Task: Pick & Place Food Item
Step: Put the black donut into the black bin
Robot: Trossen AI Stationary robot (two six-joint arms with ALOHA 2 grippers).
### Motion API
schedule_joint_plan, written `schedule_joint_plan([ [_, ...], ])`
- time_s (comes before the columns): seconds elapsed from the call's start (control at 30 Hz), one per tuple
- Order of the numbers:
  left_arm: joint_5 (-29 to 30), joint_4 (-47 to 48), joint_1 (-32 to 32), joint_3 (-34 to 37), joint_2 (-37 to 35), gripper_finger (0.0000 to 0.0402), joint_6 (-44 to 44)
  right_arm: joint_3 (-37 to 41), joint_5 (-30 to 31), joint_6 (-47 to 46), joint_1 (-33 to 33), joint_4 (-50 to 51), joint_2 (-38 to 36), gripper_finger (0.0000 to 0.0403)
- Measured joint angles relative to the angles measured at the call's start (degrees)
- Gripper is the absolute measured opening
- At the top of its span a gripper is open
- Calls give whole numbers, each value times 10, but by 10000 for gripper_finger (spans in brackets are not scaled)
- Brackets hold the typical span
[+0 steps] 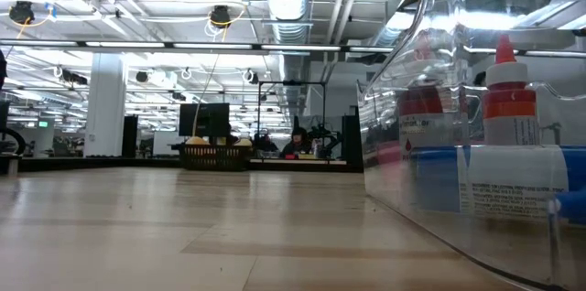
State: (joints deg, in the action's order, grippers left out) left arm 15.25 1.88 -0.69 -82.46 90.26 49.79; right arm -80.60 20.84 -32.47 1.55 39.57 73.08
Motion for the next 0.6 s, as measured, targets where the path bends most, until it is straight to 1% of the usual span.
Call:
schedule_joint_plan([
  [0.27,0,7,2,0,0,111,1,0,0,4,3,0,0,103],
  [0.47,0,8,2,0,0,107,1,0,-12,10,4,-2,-6,103],
  [0.6,0,25,4,0,-1,106,0,0,-12,10,7,-2,-14,103],
])
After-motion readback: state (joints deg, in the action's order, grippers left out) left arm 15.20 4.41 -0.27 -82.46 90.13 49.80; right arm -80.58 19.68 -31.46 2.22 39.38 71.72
